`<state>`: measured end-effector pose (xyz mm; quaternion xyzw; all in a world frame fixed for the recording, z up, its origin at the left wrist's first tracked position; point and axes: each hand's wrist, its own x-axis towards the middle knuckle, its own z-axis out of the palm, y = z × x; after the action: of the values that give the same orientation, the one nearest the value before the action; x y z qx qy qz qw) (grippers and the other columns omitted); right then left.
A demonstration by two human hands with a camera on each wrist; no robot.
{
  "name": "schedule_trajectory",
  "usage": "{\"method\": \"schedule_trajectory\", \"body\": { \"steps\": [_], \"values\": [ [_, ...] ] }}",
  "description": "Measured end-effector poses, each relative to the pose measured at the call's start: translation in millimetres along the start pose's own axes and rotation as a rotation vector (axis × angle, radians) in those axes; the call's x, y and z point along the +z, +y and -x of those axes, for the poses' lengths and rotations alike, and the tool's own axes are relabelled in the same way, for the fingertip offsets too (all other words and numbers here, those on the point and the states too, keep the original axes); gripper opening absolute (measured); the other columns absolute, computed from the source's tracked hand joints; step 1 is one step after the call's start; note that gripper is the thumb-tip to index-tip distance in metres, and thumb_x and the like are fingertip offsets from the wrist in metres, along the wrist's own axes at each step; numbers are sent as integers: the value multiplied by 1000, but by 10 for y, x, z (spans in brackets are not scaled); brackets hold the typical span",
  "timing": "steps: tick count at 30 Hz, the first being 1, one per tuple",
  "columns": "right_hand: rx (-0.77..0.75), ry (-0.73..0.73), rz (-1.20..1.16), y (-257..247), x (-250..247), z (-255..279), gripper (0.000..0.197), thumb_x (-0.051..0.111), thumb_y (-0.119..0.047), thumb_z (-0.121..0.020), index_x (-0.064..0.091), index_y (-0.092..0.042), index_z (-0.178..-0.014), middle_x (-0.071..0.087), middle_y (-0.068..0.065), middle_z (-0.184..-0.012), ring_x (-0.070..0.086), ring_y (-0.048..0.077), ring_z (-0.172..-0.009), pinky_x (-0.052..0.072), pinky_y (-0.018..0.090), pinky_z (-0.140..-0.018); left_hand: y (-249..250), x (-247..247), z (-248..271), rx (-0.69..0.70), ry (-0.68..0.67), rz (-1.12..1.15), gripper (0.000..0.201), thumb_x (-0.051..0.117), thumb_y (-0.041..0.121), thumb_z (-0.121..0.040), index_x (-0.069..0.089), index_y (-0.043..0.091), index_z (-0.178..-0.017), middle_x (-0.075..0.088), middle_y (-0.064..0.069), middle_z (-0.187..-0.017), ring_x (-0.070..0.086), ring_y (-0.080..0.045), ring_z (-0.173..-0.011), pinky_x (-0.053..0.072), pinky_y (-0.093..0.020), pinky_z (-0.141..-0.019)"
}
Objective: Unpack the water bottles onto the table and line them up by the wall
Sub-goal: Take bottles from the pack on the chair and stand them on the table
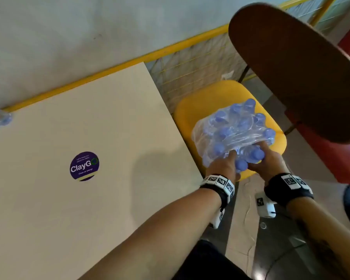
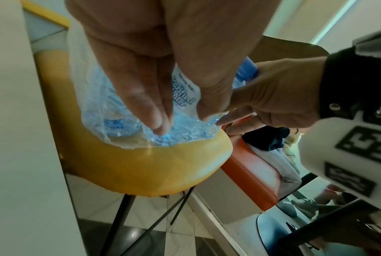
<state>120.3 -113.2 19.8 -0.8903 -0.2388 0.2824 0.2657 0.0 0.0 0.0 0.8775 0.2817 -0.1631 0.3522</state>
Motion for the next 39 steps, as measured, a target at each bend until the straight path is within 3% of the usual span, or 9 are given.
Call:
{"method": "schedule_trajectory", "body": {
  "steps": [2, 4, 7, 12, 20, 26, 32, 35, 39],
  "values": [
    [-49, 76, -40, -24, 21, 99, 52, 86, -26, -71, 54, -30, -111, 66, -3, -103, 63, 25, -94, 49, 40, -78, -54, -69, 94, 91, -1, 63, 46, 58, 33, -98, 46, 20, -140, 65, -14, -109, 70, -38, -98, 42, -37, -69],
    [-80, 112, 8, -55, 61, 244, 48, 89, -21, -68, 58, -23, -105, 64, -1, -97, 63, 27, -89, 46, 37, -74, -127, -219, 298, 121, -47, 101, 45, 65, 31, -97, 46, 26, -137, 67, -12, -113, 70, -36, -98, 41, -36, -68],
    [-124, 128, 92, -229, 117, 481, 59, 93, -24, -60, 59, -23, -108, 66, 0, -100, 63, 27, -88, 49, 37, -74, -385, -510, 688, 134, -47, 90, 53, 75, 48, -85, 44, 36, -126, 70, -7, -99, 70, -38, -89, 50, -39, -69],
    [-303, -1, 177, -837, 564, 832, 63, 95, -27, -55, 58, -27, -106, 64, -4, -96, 62, 22, -82, 48, 36, -68, -1652, -968, 1303, -44, 135, 90, 58, 74, 70, -68, 54, 39, -111, 57, 6, -103, 61, -25, -92, 56, -41, -77],
    [-572, -376, 158, -2665, 2411, 772, 54, 82, -43, -56, 53, -31, -99, 60, -11, -94, 58, 17, -82, 51, 34, -73, -4188, -1687, 2576, -491, 404, 272, 49, 79, 59, -60, 62, 33, -98, 70, 13, -95, 69, -20, -88, 56, -34, -77],
    [-665, -537, 166, -3933, 4088, 839, 52, 83, -47, -58, 51, -30, -95, 60, -12, -92, 59, 16, -81, 51, 32, -72, -5376, -2104, 3264, -670, 535, 315, 46, 89, 47, -69, 62, 30, -102, 70, 3, -96, 69, -26, -90, 54, -34, -80],
    [-689, -571, 246, -4633, 5002, 1006, 49, 79, -38, -62, 45, -29, -97, 55, -4, -98, 58, 24, -84, 52, 39, -74, -5999, -2280, 3385, -671, 506, 340, 56, 86, 53, -68, 64, 29, -113, 72, 3, -106, 70, -25, -96, 58, -41, -91],
    [-665, -536, 312, -4832, 5235, 1034, 47, 77, -31, -63, 47, -25, -99, 54, -4, -99, 60, 25, -83, 48, 33, -68, -6121, -2368, 3307, -661, 464, 311, 53, 79, 62, -66, 65, 34, -108, 72, 8, -102, 71, -22, -93, 58, -38, -89],
    [-663, -497, 344, -4904, 5342, 1035, 52, 78, -29, -63, 48, -23, -105, 54, -4, -104, 59, 22, -84, 46, 33, -69, -6210, -2454, 3210, -632, 424, 259, 48, 82, 54, -70, 64, 34, -111, 71, 8, -105, 70, -23, -95, 57, -37, -91]
  ]
}}
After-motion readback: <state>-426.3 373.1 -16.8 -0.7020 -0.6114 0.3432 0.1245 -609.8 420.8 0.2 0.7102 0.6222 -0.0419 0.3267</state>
